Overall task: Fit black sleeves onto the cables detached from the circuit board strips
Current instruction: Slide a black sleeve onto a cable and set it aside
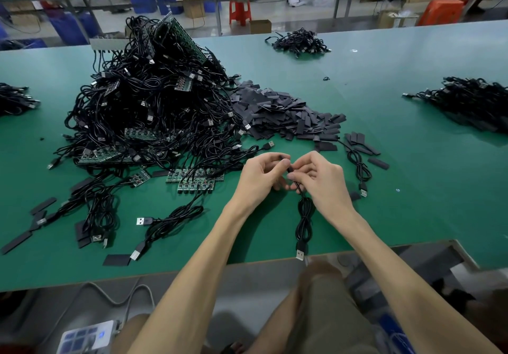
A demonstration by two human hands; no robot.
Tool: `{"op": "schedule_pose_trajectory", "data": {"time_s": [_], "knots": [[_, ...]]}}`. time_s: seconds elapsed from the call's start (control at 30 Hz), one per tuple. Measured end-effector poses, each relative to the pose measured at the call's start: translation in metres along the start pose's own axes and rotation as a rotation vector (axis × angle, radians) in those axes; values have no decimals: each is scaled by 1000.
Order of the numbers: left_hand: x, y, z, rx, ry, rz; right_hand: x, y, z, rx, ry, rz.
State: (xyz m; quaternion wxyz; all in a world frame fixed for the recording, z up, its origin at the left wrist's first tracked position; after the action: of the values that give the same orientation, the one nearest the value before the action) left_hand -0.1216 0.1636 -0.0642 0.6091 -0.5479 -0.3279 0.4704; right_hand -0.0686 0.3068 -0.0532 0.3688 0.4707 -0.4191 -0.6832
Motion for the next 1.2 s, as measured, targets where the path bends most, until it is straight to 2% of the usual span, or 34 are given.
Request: {"op": "schedule_pose_trajectory", "data": {"time_s": [0.3,0.47,0.6,0.73,0.83,0.97,1.2], "knots": [[-3,-1,0,18,-29,-2,4,0,2,-45,24,-70],[-15,-1,0,5,-102,-213,11,-1,2,-21,83,-94],[-18,-1,0,25,-127,-252,12,0,2,-3,129,-53],[-14,-1,0,16,-112,-181,1,-1,4,3,56,26],[-5,-4,1,42,-30,-1,-13,-9,6,57,-73,141],[12,-4,-2,16,141,158,-21,-17,8,101,-158,228],[18,-6,-7,-50,279,176,-25,-19,6,118,-215,272]]}}
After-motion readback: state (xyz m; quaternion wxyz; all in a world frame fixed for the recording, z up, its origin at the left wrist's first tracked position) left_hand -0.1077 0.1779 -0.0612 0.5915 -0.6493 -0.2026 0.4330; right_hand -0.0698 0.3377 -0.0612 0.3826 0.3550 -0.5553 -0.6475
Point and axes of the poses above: each hand's wrist, its own z-axis towards the middle knuckle, its own x-axis out of the palm, y = z × x, the point moved 7 cm from there along z, towards the middle knuckle, and after that the axes turned 3 degrees about x, right-handed, at the moved point
